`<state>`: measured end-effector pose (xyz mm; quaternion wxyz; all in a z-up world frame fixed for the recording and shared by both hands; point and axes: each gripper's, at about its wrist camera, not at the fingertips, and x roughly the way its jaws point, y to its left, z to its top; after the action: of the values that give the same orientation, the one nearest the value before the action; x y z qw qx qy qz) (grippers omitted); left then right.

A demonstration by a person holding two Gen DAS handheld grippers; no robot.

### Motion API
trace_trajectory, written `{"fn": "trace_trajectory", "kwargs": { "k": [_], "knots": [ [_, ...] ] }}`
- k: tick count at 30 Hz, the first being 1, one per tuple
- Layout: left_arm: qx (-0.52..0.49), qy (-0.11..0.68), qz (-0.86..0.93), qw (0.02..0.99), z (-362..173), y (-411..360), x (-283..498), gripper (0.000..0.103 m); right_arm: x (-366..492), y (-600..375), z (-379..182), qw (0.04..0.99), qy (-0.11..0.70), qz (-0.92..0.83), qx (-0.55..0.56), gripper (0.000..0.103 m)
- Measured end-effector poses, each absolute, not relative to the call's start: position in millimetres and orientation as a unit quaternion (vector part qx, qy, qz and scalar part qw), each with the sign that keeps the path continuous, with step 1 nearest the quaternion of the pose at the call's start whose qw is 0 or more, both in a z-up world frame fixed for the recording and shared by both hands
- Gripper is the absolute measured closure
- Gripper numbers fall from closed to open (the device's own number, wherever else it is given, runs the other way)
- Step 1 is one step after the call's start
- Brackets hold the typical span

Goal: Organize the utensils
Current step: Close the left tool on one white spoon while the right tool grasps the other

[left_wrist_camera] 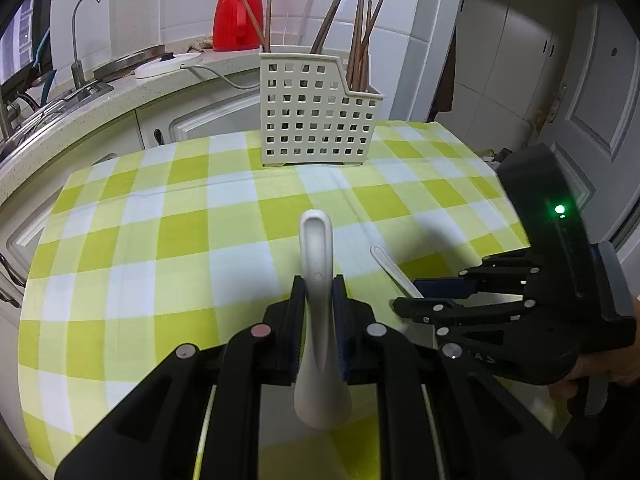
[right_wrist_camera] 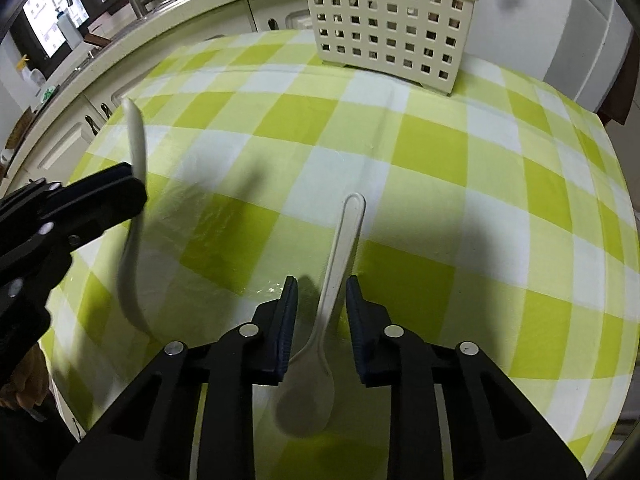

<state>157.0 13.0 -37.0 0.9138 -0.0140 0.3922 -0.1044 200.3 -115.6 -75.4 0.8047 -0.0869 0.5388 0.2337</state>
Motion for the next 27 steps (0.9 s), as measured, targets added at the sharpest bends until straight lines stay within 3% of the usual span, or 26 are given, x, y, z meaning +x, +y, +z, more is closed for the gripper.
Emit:
{"fn": "trace_trajectory", "kwargs": {
  "k": [8, 27],
  "knots": [
    [-0.021, 0.390, -0.107, 0.914, -36, 16, 156, 0.089, 203, -114, -76, 0.808, 0.536, 0.223, -0.098, 0.094],
    [-0.024, 0.367, -0.103, 0.924, -15, 17, 143, 0.090, 174, -142, -19, 0.848, 0.471, 0.223, -0.090, 0.094]
  ]
}}
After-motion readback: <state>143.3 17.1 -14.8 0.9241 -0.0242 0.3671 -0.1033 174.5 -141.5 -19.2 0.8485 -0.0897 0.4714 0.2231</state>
